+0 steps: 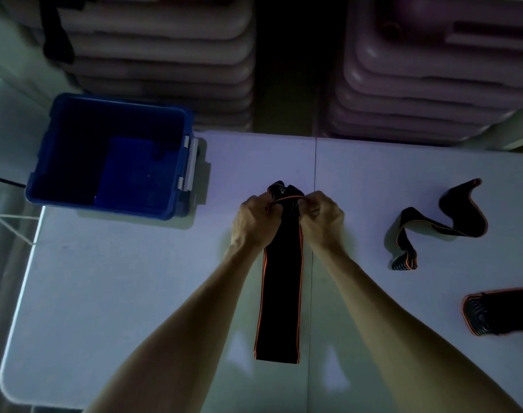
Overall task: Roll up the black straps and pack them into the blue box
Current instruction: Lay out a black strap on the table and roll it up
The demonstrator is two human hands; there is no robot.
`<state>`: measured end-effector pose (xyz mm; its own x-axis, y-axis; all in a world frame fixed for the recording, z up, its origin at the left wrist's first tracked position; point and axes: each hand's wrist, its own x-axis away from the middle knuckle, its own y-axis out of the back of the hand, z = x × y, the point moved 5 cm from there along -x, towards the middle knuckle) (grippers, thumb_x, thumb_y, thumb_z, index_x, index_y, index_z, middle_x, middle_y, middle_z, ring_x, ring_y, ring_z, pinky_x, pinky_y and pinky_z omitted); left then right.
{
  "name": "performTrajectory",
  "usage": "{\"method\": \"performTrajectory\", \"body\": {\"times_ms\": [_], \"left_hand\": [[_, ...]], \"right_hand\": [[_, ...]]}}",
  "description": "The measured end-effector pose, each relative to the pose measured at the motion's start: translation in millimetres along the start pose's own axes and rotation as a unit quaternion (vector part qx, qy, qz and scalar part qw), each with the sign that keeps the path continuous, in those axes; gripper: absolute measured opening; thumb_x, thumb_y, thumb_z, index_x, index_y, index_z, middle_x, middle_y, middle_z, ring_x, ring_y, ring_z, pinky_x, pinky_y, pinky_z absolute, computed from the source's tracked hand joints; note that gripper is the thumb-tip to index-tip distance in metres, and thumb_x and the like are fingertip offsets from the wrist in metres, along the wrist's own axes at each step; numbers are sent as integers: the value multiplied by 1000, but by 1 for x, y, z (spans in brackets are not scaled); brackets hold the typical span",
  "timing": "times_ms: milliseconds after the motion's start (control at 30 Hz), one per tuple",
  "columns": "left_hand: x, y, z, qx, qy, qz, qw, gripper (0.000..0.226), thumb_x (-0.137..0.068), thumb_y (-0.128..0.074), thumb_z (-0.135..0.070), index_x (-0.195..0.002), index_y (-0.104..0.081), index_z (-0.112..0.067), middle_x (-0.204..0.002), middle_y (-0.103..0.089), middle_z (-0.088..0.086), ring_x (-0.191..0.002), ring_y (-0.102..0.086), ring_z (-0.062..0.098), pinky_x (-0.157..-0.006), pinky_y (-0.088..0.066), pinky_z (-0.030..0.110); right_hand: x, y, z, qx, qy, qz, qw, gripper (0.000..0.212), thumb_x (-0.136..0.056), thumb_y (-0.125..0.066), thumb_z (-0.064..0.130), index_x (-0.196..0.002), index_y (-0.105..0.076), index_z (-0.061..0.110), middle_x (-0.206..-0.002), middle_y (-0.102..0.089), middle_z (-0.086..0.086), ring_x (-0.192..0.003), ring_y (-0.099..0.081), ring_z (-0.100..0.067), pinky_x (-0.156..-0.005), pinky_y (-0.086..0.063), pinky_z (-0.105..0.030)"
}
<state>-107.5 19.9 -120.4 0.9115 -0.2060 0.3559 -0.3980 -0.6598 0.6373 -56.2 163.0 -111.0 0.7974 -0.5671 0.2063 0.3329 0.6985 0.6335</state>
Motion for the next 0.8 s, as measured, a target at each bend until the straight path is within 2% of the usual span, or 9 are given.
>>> {"method": "performTrajectory", "body": {"times_ms": [67,167,233,367,500,600,667,733,800], "left_hand": [[-1,1,2,-11,21,-6,1000,19,-81,-51,-28,-64,-47,-19,-73,-58,9,-64,-58,31,-50,-33,27],[-2,1,4,-21,59,-8,998,28,-77,-52,-33,-62,-50,-10,-65,-55,7,-57,-54,29,-49,-33,26],[-3,1,4,-22,72,-1,997,34,-74,-52,-36,-61,-52,-6,-58,-51,5,-52,-51,29,-48,-33,24],[-3,2,2,-16,76,2,997,38,-76,-55,-38,-54,-47,-8,-53,-47,3,-47,-45,25,-48,-30,23],[-5,3,2,-20,76,-2,997,40,-79,-56,-37,-52,-45,-10,-52,-45,2,-46,-43,23,-47,-28,22],[-8,2,1,-41,65,-16,997,31,-81,-51,-38,-61,-50,-14,-67,-55,5,-57,-53,27,-49,-38,27],[-10,2,2,-48,63,-39,996,26,-83,-47,-39,-78,-56,-16,-84,-60,8,-70,-59,31,-56,-49,35],[-12,2,3,-29,57,-58,996,26,-88,-47,-40,-88,-57,-16,-91,-60,8,-76,-61,31,-59,-53,40],[-12,5,2,6,50,-77,996,27,-89,-49,-43,-92,-56,-17,-93,-60,7,-79,-60,28,-62,-54,41]], "right_hand": [[-4,0,-4,28,-2,5,1000,11,-85,-60,12,-81,-68,7,-78,-70,-11,-69,-64,-24,-57,-42,-22],[-6,-2,-5,58,1,31,998,14,-82,-57,6,-75,-65,-4,-71,-68,-18,-65,-62,-33,-51,-39,-29],[-7,-3,-4,55,-8,47,997,17,-80,-58,7,-73,-63,-7,-69,-66,-20,-63,-59,-33,-48,-35,-29],[-10,-4,0,32,-27,71,997,20,-75,-57,12,-63,-51,-3,-57,-50,-9,-49,-38,-16,-43,-29,-25],[-14,-6,1,30,-20,75,997,29,-73,-58,12,-52,-39,13,-55,-45,-2,-44,-35,-12,-39,-27,-21],[-20,-12,-7,60,-5,61,996,30,-76,-57,15,-53,-38,17,-64,-54,-11,-49,-43,-18,-42,-25,-21],[-24,-14,-12,68,5,36,997,19,-80,-59,17,-62,-50,15,-73,-62,-16,-60,-51,-23,-46,-25,-15],[-26,-12,-12,49,15,2,999,11,-83,-65,18,-76,-64,10,-80,-66,-15,-65,-54,-20,-51,-24,-7],[-26,-8,-6,30,46,-30,998,13,-82,-72,20,-82,-67,8,-77,-69,-8,-66,-60,-19,-55,-29,-5]]}}
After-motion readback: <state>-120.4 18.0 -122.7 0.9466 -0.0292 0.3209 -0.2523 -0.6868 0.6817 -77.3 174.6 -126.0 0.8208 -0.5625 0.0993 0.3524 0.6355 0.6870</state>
